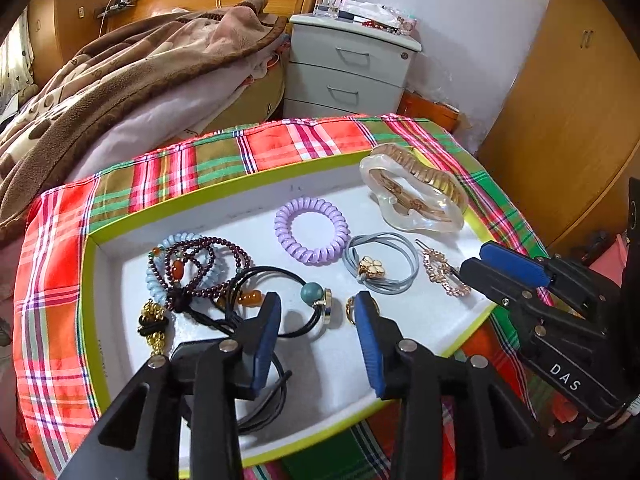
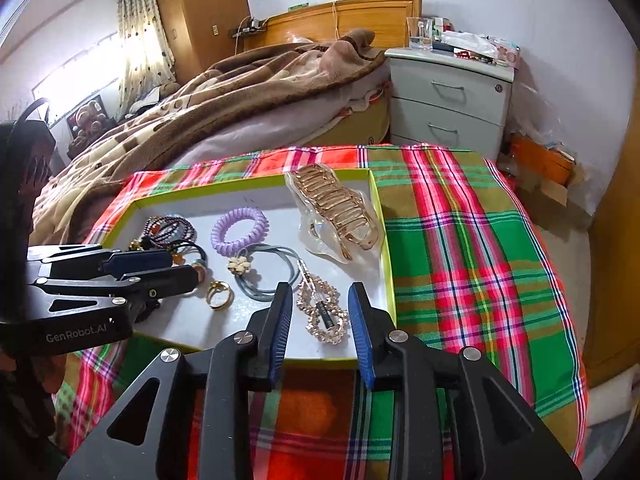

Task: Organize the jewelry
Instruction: 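Carry the clip and cord into the box and open both grippers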

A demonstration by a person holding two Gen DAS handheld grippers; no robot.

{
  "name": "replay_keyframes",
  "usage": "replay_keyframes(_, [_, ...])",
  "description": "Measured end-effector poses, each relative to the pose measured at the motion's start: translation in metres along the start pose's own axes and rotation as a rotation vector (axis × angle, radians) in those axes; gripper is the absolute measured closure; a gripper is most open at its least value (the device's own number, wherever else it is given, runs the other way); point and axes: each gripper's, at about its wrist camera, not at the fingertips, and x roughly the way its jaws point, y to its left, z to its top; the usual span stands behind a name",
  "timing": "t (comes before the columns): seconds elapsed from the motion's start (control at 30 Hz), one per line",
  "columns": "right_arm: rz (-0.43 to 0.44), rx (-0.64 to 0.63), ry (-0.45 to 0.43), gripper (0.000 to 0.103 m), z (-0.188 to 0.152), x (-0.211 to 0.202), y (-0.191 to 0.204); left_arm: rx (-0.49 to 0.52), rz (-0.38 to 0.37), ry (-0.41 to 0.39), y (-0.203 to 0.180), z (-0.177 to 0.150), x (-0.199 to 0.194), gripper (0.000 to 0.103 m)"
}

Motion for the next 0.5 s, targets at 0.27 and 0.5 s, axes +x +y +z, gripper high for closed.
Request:
replay_keyframes(0.27, [-0.004,0.027,-0.045,0.071,-0.005,-0.025,0.011,0.001,0.054,-0.058,-0.007,-0.014,-0.03,0.06])
replay_keyframes(0.5, [-0.022,0.013,-0.082,0.07,-0.015,-0.047,0.03,-0.03,0.162,-0.099,-0.011,-0.038,-0.054,0.059])
